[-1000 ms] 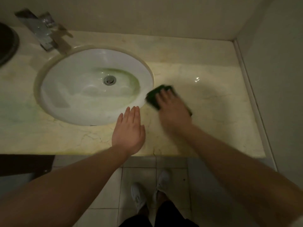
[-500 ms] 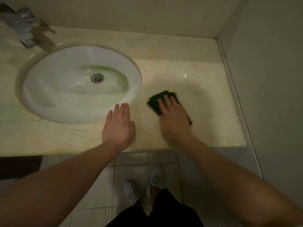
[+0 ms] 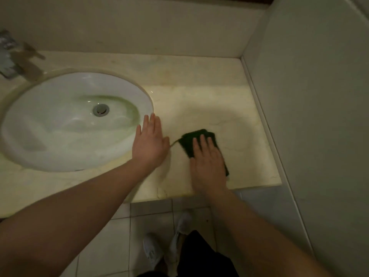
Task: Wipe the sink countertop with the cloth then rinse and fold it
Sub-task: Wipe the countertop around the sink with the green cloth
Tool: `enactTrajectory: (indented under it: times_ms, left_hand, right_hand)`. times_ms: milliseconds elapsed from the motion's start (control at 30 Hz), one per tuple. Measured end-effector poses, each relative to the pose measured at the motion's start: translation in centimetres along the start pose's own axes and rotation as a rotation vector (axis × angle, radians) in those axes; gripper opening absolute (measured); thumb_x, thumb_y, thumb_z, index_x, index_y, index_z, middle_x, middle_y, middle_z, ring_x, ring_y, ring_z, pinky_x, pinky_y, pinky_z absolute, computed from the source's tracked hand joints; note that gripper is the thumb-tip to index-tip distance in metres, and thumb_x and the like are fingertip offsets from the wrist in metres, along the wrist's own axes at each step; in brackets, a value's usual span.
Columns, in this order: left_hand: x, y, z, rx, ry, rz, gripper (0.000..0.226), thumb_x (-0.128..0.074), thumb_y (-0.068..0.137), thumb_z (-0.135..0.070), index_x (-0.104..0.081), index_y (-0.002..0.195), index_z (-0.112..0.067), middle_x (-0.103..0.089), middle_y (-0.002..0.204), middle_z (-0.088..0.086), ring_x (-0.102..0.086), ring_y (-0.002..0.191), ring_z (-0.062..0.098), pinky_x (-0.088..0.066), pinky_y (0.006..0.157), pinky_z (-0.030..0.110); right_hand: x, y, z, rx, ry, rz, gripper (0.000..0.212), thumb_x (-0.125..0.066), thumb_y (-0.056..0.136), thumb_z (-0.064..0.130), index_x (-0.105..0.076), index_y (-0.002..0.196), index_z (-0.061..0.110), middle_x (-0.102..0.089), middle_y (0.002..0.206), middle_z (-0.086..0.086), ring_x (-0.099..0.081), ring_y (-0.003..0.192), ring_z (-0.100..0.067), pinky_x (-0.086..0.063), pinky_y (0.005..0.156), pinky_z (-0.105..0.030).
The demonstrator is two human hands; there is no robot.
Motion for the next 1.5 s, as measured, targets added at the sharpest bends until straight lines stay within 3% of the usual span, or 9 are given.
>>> enactTrajectory:
  times_ms: [167, 333, 533, 700, 933, 1100, 1200, 1367, 1500]
  left_hand:
    - [-0.9, 1.6, 0.3, 0.027, 0.025, 0.015, 0.072, -0.022, 0.095, -0.042, 0.000, 0.153, -0.004, 0.004, 0.162, 0.013, 0.006, 0.149, 0.025, -0.007, 0.121, 0.043]
    - [-1.5, 1.6, -0.3, 0.013, -0.009, 0.010, 0.072, -0.026, 0.095, -0.039, -0.005, 0.153, -0.002, -0.002, 0.162, 0.015, 0.001, 0.150, 0.025, -0.013, 0.121, 0.041]
    - [-1.6, 3.0, 0.3, 0.003, 0.024, 0.013, 0.072, -0.021, 0.095, -0.043, -0.004, 0.153, -0.004, 0.000, 0.162, 0.014, 0.002, 0.150, 0.024, -0.012, 0.121, 0.040]
    - [-2.0, 2.7, 0.7, 0.020, 0.048, 0.012, 0.072, -0.028, 0.095, -0.039, -0.007, 0.152, 0.000, -0.006, 0.161, 0.018, -0.005, 0.149, 0.028, -0.019, 0.119, 0.044]
    - [-1.9, 2.9, 0.0, 0.014, 0.021, 0.020, 0.072, -0.027, 0.094, -0.040, -0.009, 0.152, -0.001, -0.004, 0.161, 0.017, -0.003, 0.150, 0.026, -0.017, 0.120, 0.042]
    - [-2.2, 2.5, 0.2, 0.034, -0.007, 0.034, 0.071, -0.025, 0.095, -0.040, -0.005, 0.153, -0.004, 0.005, 0.160, 0.011, 0.003, 0.149, 0.024, -0.015, 0.121, 0.042]
    - [-1.7, 2.3, 0.2, 0.039, -0.049, -0.033, 0.069, -0.031, 0.095, -0.037, -0.011, 0.152, -0.002, -0.005, 0.159, 0.013, -0.003, 0.150, 0.024, -0.019, 0.120, 0.042]
    - [-0.3, 3.3, -0.5, 0.016, -0.204, -0.115, 0.071, -0.038, 0.095, -0.030, -0.006, 0.154, -0.007, -0.002, 0.162, 0.007, 0.009, 0.149, 0.016, -0.011, 0.121, 0.037]
    - [3.4, 9.9, -3.2, -0.023, -0.439, -0.206, 0.061, -0.028, 0.091, -0.020, -0.023, 0.150, -0.005, -0.023, 0.158, 0.013, -0.010, 0.148, 0.022, -0.016, 0.120, 0.035]
  right_hand:
    - [2.9, 5.4, -11.3, -0.329, -0.043, -0.080, 0.059, -0.030, 0.099, 0.029, -0.017, 0.152, 0.007, -0.020, 0.159, -0.017, -0.017, 0.147, -0.033, -0.019, 0.119, -0.045]
    - [4.0, 15.5, -13.5, -0.370, -0.028, -0.055, 0.060, -0.030, 0.099, 0.031, -0.014, 0.153, 0.009, -0.014, 0.161, -0.015, -0.013, 0.147, -0.033, -0.017, 0.119, -0.046]
    - [4.1, 26.7, -1.9, 0.090, -0.023, -0.054, 0.062, -0.034, 0.092, 0.025, -0.021, 0.152, 0.013, -0.020, 0.160, -0.013, -0.018, 0.146, -0.034, -0.021, 0.117, -0.046]
    - [1.6, 14.7, 3.5, 0.563, -0.009, 0.089, 0.062, -0.040, 0.089, 0.028, -0.031, 0.149, 0.018, -0.028, 0.158, -0.008, -0.023, 0.145, -0.028, -0.023, 0.117, -0.045]
    - [3.9, 22.1, -8.8, -0.095, -0.009, -0.018, 0.062, -0.038, 0.093, 0.023, -0.022, 0.152, 0.013, -0.021, 0.159, -0.014, -0.018, 0.146, -0.032, -0.022, 0.117, -0.045]
    - [1.5, 19.0, 5.3, 0.396, -0.022, 0.058, 0.063, -0.036, 0.088, 0.028, -0.029, 0.149, 0.013, -0.029, 0.157, -0.013, -0.025, 0.144, -0.034, -0.027, 0.114, -0.045]
    - [1.6, 16.2, 5.0, 0.584, 0.010, 0.089, 0.059, -0.041, 0.091, 0.029, -0.032, 0.149, 0.020, -0.029, 0.157, -0.007, -0.024, 0.145, -0.027, -0.023, 0.117, -0.042]
    - [3.0, 20.5, -2.2, 0.113, 0.049, 0.017, 0.063, -0.031, 0.095, 0.031, -0.012, 0.153, 0.016, -0.010, 0.162, -0.007, -0.009, 0.149, -0.026, -0.010, 0.120, -0.040]
    - [2.6, 25.5, 2.8, 0.090, 0.378, 0.216, 0.060, -0.017, 0.100, 0.037, -0.011, 0.153, 0.011, -0.012, 0.161, -0.009, -0.009, 0.149, -0.026, -0.009, 0.121, -0.039]
Point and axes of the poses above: each hand's wrist, its own y-axis towards the middle knuckle, its own x-axis out of the back of the hand, z = x × y, the point moved 5 cm from there along y, towards the middle knuckle
